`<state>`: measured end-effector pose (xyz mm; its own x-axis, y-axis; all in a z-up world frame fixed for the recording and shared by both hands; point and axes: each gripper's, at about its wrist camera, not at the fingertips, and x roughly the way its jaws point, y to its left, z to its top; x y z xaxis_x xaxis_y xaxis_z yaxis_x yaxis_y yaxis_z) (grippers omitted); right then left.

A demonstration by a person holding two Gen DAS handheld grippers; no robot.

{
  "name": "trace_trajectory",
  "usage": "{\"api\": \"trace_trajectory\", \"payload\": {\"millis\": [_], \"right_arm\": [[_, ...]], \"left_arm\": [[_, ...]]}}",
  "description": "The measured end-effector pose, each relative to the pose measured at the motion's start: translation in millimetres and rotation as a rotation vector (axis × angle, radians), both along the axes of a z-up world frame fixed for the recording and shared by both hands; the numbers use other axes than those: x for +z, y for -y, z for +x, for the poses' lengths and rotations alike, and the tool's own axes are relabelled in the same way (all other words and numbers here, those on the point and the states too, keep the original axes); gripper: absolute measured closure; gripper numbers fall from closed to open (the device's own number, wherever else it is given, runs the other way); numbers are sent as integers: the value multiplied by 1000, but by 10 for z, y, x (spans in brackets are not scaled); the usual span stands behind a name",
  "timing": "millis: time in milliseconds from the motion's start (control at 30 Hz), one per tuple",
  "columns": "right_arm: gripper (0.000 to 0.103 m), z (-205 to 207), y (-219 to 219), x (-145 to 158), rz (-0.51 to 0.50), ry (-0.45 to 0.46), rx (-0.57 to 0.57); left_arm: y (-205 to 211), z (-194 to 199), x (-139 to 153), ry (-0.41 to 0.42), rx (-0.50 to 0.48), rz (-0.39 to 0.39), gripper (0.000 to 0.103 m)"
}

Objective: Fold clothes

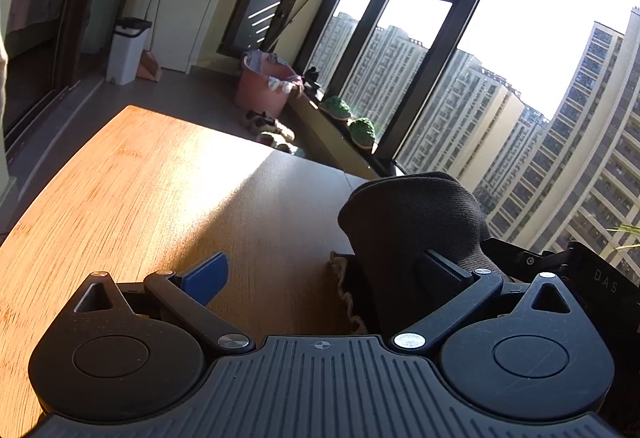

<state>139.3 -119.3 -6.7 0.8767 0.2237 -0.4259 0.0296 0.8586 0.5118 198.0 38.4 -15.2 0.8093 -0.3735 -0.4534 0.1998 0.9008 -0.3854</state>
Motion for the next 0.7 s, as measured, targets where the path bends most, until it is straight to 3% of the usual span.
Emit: {"api": "trace_trajectory", "payload": {"millis": [300, 700], "right_arm": [[0, 29, 51, -26, 35, -15, 7], [0, 45, -21, -19, 21, -16, -28]], "left_arm": [[0, -9, 3, -6, 6, 8, 0], [-98, 53, -51, -56, -8, -70, 0]]}}
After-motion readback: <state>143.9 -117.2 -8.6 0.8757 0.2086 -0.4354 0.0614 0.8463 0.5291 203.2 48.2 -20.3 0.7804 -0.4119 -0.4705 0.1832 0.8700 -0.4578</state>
